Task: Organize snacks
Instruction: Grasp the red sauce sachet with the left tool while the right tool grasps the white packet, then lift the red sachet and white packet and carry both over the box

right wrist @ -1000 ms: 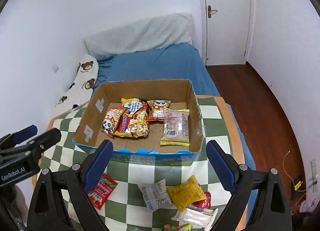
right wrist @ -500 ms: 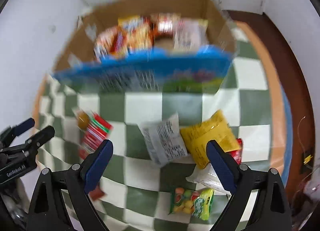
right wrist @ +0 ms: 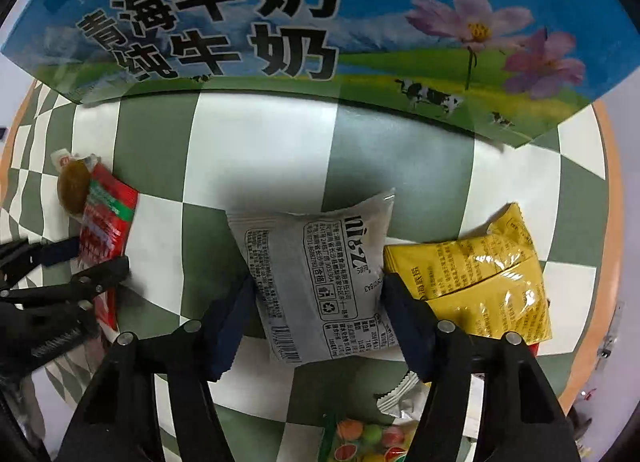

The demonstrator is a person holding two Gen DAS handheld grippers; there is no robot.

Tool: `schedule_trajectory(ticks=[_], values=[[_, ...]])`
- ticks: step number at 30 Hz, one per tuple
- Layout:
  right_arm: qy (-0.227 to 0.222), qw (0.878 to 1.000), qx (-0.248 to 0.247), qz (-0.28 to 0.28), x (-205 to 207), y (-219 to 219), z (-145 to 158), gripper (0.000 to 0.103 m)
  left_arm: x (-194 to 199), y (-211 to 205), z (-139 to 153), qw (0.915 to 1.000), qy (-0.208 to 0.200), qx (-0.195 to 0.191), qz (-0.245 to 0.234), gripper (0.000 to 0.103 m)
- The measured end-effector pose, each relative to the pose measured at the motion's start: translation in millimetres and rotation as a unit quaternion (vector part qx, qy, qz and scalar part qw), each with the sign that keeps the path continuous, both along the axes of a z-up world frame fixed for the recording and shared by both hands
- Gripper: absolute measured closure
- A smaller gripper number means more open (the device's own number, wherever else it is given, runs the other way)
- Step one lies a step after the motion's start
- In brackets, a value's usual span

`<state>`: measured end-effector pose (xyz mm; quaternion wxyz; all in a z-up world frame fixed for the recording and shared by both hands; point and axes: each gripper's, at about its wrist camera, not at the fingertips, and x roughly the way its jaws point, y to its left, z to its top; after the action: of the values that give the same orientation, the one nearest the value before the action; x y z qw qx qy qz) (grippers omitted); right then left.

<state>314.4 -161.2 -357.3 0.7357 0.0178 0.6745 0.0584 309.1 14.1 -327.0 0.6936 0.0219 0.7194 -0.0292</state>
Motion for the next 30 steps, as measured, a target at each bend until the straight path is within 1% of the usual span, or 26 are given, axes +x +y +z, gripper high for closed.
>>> schedule_trajectory(ticks=[1,3,4,5,7,8,10,11,12,14,16,18,19,21,24,27,30], values=[[0.006,1.000,0.006,-0.006,-1.8,-0.8,-0.9,0.040,-2.5,8.4,-0.2,0.9990,0.011,-0.022,0.039,0.051],[0.032,0.999,0.037,-0.024,-7.0,-3.6,-4.5,0.040,-9.9,18.3,-2.6,0.9933,0.031,-0.063,0.092,0.051],[0.047,0.997,0.055,-0.032,-10.2,-5.0,-7.0,0.041,-13.1,19.1,-5.1,0.9914,0.037,-0.075,0.101,0.051],[0.066,0.994,0.078,-0.039,-13.3,-6.1,-10.0,0.041,-14.2,18.5,-7.0,0.9910,0.039,-0.077,0.102,0.050],[0.083,0.989,0.109,-0.050,-16.7,-8.9,-13.5,0.040,-15.5,12.7,-14.2,0.9932,0.050,-0.064,0.084,0.046],[0.087,0.988,0.116,-0.054,-17.6,-9.6,-15.1,0.039,-15.3,6.8,-17.3,0.9952,0.055,-0.054,0.061,0.045],[0.085,0.989,0.107,-0.051,-16.6,-10.2,-17.2,0.031,-15.0,-2.9,-19.4,0.9972,0.060,-0.039,0.025,0.042],[0.082,0.990,0.102,-0.051,-16.0,-10.8,-17.9,0.029,-14.8,-8.9,-19.9,0.9971,0.076,-0.005,0.000,0.042],[0.081,0.991,0.099,-0.050,-16.5,-10.4,-19.6,0.029,-15.7,-15.6,-19.9,0.9969,0.074,0.008,-0.025,0.042],[0.080,0.991,0.095,-0.049,-18.2,-7.6,-23.0,0.029,-17.9,-24.0,-19.5,0.9961,0.065,0.026,-0.052,0.042],[0.073,0.993,0.083,-0.043,-20.5,-2.8,-24.7,0.029,-20.0,-27.6,-17.8,0.9965,0.054,0.033,-0.055,0.043],[0.065,0.994,0.072,-0.040,-21.3,1.7,-25.8,0.030,-22.0,-30.0,-12.2,0.9976,0.036,0.039,-0.045,0.051],[0.061,0.995,0.064,-0.039,-21.4,4.4,-26.4,0.031,-24.1,-29.0,-10.2,0.9982,0.031,0.038,-0.035,0.053],[0.047,0.997,0.044,-0.033,-26.5,9.8,-26.1,0.039,-28.7,-26.2,-5.5,0.9987,0.025,0.038,-0.020,0.056],[0.029,0.999,0.026,-0.022,-34.8,17.1,-23.5,0.046,-38.5,-23.0,-1.7,0.9993,0.024,0.031,0.002,0.057],[0.023,0.999,0.034,-0.023,-44.6,20.1,-17.4,0.052,-51.7,-18.2,3.3,0.9995,0.025,0.020,0.008,0.057],[0.023,0.998,0.056,-0.029,-46.1,11.1,-8.6,0.056,-63.1,-19.5,13.2,0.9997,0.019,0.013,0.008,0.058]])
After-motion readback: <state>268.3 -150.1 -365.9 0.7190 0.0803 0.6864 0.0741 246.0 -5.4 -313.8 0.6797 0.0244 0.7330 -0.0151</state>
